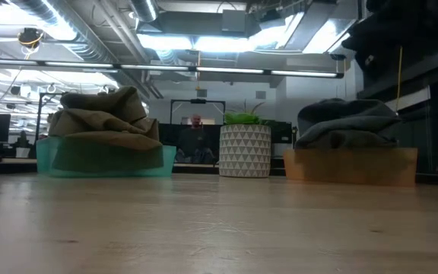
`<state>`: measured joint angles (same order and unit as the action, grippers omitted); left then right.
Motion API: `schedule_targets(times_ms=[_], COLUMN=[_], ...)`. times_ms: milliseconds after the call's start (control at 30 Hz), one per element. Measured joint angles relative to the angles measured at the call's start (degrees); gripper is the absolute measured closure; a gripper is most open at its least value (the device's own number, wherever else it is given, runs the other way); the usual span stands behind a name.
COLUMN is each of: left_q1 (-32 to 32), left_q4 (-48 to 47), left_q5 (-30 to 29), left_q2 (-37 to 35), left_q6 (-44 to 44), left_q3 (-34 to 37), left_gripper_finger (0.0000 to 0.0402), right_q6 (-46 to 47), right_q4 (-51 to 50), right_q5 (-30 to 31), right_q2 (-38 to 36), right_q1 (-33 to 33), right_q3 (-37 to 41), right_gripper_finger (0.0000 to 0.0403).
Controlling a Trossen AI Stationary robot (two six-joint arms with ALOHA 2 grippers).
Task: Pick & Place hat
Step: Return to Home Position
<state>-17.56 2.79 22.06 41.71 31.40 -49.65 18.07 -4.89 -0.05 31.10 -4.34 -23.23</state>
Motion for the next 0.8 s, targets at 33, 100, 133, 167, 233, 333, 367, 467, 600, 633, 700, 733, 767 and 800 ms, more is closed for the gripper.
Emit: schedule_targets(times_ms=[33, 100, 133, 167, 233, 333, 367, 467, 600, 633, 700, 733, 767, 800], left_q1=[0.0, 0.2, 0.4, 0.7, 1.1, 1.1, 1.1, 1.1, 1.1, 1.1, 1.1, 1.1, 1.1, 1.1], left_q4=[0.0, 0.0, 0.0, 0.0, 0.0, 0.0, 0.0, 0.0, -1.4, -2.2, -4.5, -5.4, -6.0, -6.2], left_q5=[0.0, 0.0, 0.0, 0.0, 0.1, 0.2, 0.1, 0.1, 0.1, 0.1, -0.1, -0.1, -0.1, -0.1], left_q2=[0.0, 0.0, 0.0, 0.0, 0.0, 0.0, 0.0, 0.0, 0.0, 0.0, 0.0, 0.0, 0.0, 0.0], left_q6=[-0.1, -0.1, -0.1, -0.1, -0.1, -0.1, -0.1, -1.1, -2.5, -2.7, -2.7, -2.7, -2.5, -2.1], left_q3=[0.0, 0.0, 0.0, 0.0, 0.0, 0.0, 0.0, 0.0, 0.0, 0.0, 0.0, 0.0, 0.0, 0.0], left_gripper_finger=[0.0231, 0.0231, 0.0231, 0.0231, 0.0231, 0.0231, 0.0231, 0.0231, 0.0231, 0.0231, 0.0231, 0.0231, 0.0231, 0.0231], right_q6=[-1.1, -2.4, -3.2, -3.6, -4.0, -4.6, -4.9, -5.7, -7.2, -7.4, -8.2, -8.7, -9.4, -9.8], right_q4=[2.4, 8.0, 11.5, 15.2, 22.7, 30.5, 30.9, 27.0, 21.0, 18.9, 14.7, 12.6, 10.8, 9.2], right_q5=[-0.5, -0.7, -0.8, -1.1, -1.1, -1.1, -1.1, -1.1, -1.1, -1.1, -1.1, -1.1, -1.1, -1.1], right_q2=[-0.7, -2.4, -3.2, -4.0, -5.5, -7.1, -7.6, -8.9, -10.9, -11.5, -12.9, -13.7, -14.6, -15.5], right_q1=[0.0, 0.0, 0.0, 0.0, 0.0, 0.0, 0.0, 0.1, 0.2, 0.3, 0.6, 0.9, 0.9, 1.0], right_q3=[1.9, 6.4, 8.9, 11.3, 16.0, 22.0, 23.0, 22.7, 22.8, 22.8, 22.8, 22.9, 22.9, 22.9], right_gripper_finger=[0.0304, 0.0304, 0.0304, 0.0304, 0.0304, 0.0304, 0.0304, 0.0304, 0.0304, 0.0304, 0.0304, 0.0304, 0.0304, 0.0304])
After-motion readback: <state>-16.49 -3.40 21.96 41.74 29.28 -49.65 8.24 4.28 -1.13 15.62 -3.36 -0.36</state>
